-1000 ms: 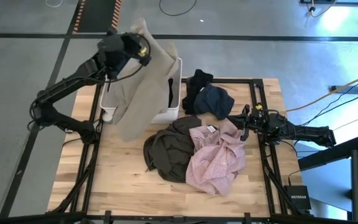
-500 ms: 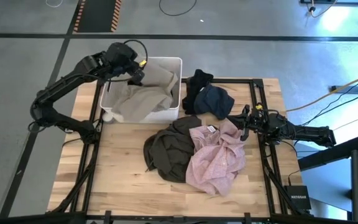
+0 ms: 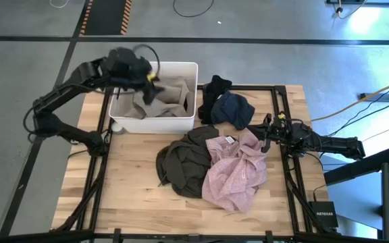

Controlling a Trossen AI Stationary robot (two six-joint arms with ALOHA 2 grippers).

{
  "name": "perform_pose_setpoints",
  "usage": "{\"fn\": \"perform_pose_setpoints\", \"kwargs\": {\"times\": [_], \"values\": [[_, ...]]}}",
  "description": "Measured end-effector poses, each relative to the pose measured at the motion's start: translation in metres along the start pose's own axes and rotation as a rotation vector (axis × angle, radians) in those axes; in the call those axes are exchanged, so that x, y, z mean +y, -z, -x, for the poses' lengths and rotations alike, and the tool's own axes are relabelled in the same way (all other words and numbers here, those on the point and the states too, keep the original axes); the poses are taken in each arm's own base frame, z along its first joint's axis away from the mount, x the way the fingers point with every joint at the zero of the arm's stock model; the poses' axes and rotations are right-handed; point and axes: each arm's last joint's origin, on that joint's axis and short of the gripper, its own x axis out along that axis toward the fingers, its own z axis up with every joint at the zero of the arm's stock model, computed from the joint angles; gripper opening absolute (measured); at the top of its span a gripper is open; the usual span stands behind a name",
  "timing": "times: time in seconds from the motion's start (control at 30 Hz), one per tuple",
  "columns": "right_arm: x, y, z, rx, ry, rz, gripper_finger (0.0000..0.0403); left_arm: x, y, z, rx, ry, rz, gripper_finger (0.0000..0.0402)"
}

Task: Sort clothes
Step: Put the pink shirt into the bin

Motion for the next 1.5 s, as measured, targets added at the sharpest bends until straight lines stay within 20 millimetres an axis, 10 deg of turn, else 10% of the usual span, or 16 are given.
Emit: {"fn": "perform_pose_setpoints", "kwargs": {"times": [0.33, 0.63, 0.9, 1.5], "values": [[0.0, 0.0, 0.0, 0.002, -0.01, -0.004, 0.0015, -0.106, 0.022, -0.044, -0.052, 0.326, -0.302, 0.0239], [0.0, 0.0, 0.0, 0.002, -0.01, 0.0, 0.0015, -0.18, 0.068, -0.133, 0.056, 0.334, -0.592, 0.0239], [0.0, 0.0, 0.0, 0.002, -0.01, 0.0, 0.0015, -0.201, 0.094, -0.211, 0.059, 0.375, -0.523, 0.0239], [0.0, 0.0, 0.0, 0.003, -0.011, 0.001, 0.0015, -0.208, 0.156, -0.303, 0.164, 0.393, -0.421, 0.0239]]}}
